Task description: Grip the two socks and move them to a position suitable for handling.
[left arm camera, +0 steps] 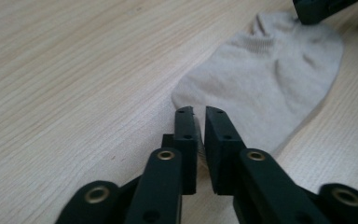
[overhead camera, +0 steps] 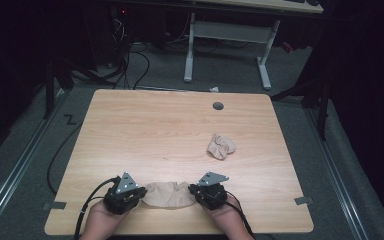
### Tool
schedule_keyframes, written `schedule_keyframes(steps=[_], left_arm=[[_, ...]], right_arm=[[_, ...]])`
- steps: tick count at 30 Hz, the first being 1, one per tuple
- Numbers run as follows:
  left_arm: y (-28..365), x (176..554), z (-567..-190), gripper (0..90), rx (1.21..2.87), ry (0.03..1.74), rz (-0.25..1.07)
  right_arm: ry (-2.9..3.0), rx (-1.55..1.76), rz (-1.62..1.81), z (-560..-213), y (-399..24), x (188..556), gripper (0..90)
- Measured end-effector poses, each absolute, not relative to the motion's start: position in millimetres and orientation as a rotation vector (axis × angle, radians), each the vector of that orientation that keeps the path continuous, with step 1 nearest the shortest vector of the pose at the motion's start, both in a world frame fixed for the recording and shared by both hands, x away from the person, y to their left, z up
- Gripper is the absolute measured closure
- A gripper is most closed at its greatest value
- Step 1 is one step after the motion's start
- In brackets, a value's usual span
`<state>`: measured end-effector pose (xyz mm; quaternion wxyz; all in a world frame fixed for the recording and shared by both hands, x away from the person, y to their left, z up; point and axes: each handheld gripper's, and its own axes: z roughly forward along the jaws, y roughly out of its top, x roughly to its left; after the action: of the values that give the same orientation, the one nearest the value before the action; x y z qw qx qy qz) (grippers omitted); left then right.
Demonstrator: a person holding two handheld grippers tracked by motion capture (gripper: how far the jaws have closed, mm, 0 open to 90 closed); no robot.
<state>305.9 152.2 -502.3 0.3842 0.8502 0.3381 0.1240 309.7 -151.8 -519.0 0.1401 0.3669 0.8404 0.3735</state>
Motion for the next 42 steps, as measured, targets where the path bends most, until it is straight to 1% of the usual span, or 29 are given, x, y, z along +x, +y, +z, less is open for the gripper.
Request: schedule_keyframes(steps=[1,3,6,10,13,17,25,28,31,32,42], left_arm=[[156.3,305.5,-500.7,77.1,2.14,0.868,0.317],[164.6,306.4,-496.3,68.2,2.099,0.884,0.329],[177.9,310.6,-494.1,57.6,2.054,0.924,0.356],[186.5,317.3,-498.9,51.3,2.031,0.978,0.381],[186.1,318.8,-499.8,47.9,2.039,0.976,0.401],[184.2,317.9,-500.2,45.4,2.061,0.961,0.437],[188.0,320.9,-500.4,42.0,2.049,0.982,0.438],[188.7,322.5,-503.0,42.0,2.056,0.99,0.436],[189.3,324.2,-503.6,42.0,2.051,0.994,0.438],[189.7,324.6,-503.3,42.0,2.053,0.989,0.44],[192.9,325.5,-503.1,42.9,2.049,0.982,0.445]], right_arm=[[2.421,1.057,1.085,-517.6,-152.6,308.4,82.1],[2.406,1.056,1.099,-515.4,-155.2,307.3,78.9],[2.377,1.086,1.129,-513.1,-161.1,308.3,75.6],[2.338,1.112,1.133,-512.6,-168.1,310.7,70.3],[2.299,1.118,1.122,-512.2,-175.3,312.7,66.8],[2.238,1.169,1.119,-510.3,-188.4,317.0,65.3],[2.151,1.266,1.057,-511.4,-215.1,329.9,62.1],[2.109,1.306,1.037,-509.5,-222.9,335.6,60.7],[2.091,1.329,1.014,-507.8,-227.0,348.9,55.7],[2.075,1.349,1.001,-506.9,-228.4,353.9,55.2],[2.032,1.452,0.915,-499.3,-240.8,411.5,57.0]])
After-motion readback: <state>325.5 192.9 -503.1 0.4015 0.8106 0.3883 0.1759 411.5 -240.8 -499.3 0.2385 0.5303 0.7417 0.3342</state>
